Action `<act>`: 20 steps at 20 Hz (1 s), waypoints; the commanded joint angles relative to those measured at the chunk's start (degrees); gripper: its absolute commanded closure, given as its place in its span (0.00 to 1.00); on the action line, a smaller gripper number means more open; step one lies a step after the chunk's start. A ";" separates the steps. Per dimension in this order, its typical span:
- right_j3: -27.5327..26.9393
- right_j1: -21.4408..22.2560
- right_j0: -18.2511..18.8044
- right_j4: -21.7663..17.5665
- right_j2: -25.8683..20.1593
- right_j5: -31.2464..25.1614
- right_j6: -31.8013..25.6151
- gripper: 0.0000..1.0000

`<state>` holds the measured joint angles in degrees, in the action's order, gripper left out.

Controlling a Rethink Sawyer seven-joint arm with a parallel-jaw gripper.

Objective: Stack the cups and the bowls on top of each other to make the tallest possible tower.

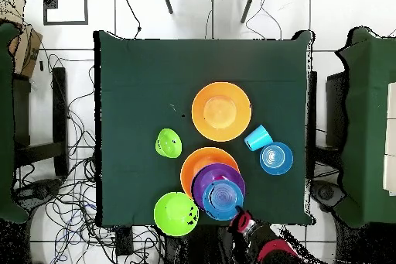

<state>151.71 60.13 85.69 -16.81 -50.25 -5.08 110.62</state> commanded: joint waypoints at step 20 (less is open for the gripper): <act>-0.95 -1.12 -1.70 -4.00 -0.46 2.45 3.89 0.00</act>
